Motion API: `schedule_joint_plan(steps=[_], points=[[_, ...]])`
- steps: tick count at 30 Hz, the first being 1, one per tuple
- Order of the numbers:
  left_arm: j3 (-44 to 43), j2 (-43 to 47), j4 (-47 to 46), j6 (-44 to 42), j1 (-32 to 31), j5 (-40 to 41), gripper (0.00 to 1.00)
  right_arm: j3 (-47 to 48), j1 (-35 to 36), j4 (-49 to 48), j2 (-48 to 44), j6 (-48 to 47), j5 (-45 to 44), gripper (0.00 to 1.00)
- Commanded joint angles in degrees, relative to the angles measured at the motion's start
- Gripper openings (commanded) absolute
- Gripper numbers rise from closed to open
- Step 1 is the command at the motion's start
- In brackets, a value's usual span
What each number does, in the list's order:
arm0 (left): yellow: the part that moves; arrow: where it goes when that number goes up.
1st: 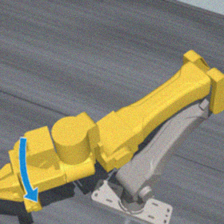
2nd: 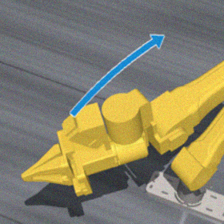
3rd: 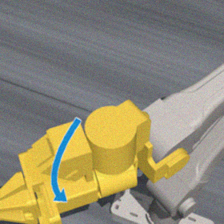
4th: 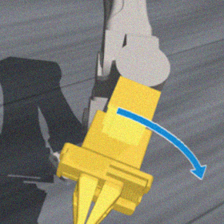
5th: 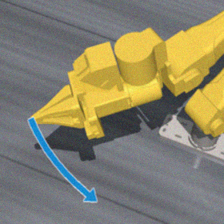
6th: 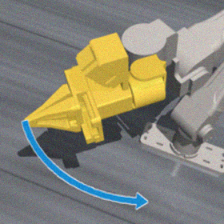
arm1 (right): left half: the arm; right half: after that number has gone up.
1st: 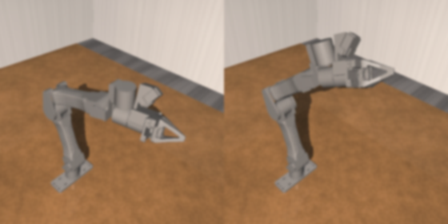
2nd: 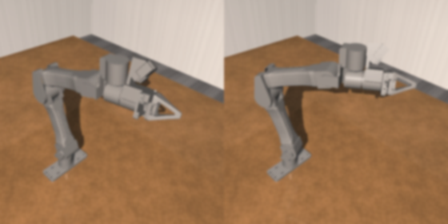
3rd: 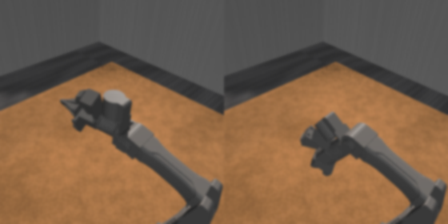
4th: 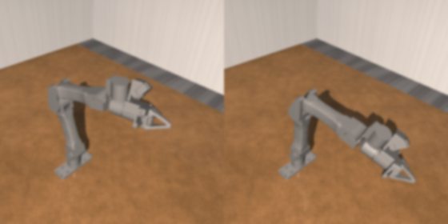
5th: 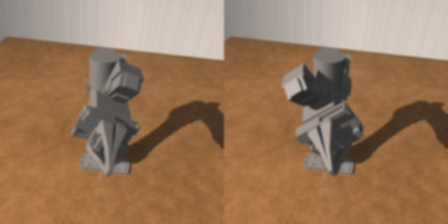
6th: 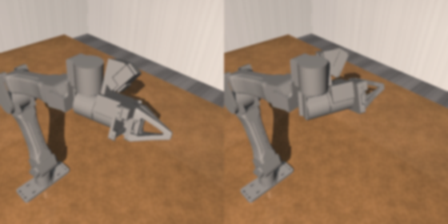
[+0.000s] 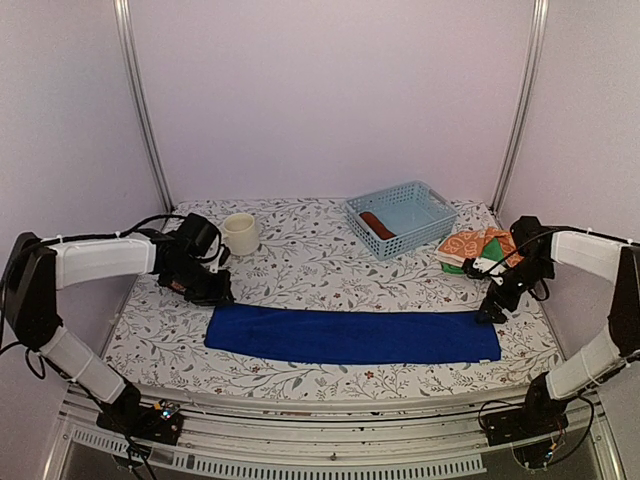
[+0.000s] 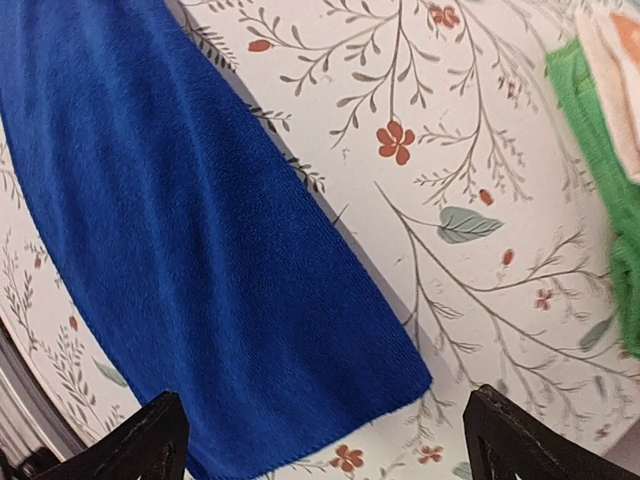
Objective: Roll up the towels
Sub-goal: Adjust the towel at the center of the board.
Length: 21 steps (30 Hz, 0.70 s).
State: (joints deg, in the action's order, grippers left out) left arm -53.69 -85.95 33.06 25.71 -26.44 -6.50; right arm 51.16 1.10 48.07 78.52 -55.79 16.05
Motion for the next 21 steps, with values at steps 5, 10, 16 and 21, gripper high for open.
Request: schedule_joint_plan(steps=[5,10,16,21], points=[[5.54,-1.15,-3.48,0.10,-1.51,-1.79,0.13,4.20,-1.08,-1.40,12.57,16.70,4.95,0.25],[7.18,-1.34,-4.73,0.13,-1.52,-1.79,0.14,4.48,-1.13,-2.88,17.99,18.76,0.14,0.12],[7.46,-1.94,-5.36,-0.05,-1.56,-1.51,0.13,5.82,-1.15,-8.65,23.35,22.48,-10.06,0.12],[7.09,-2.80,-6.06,-0.53,-1.49,-1.31,0.13,11.57,-1.11,-12.91,27.93,23.67,-13.84,0.13]])
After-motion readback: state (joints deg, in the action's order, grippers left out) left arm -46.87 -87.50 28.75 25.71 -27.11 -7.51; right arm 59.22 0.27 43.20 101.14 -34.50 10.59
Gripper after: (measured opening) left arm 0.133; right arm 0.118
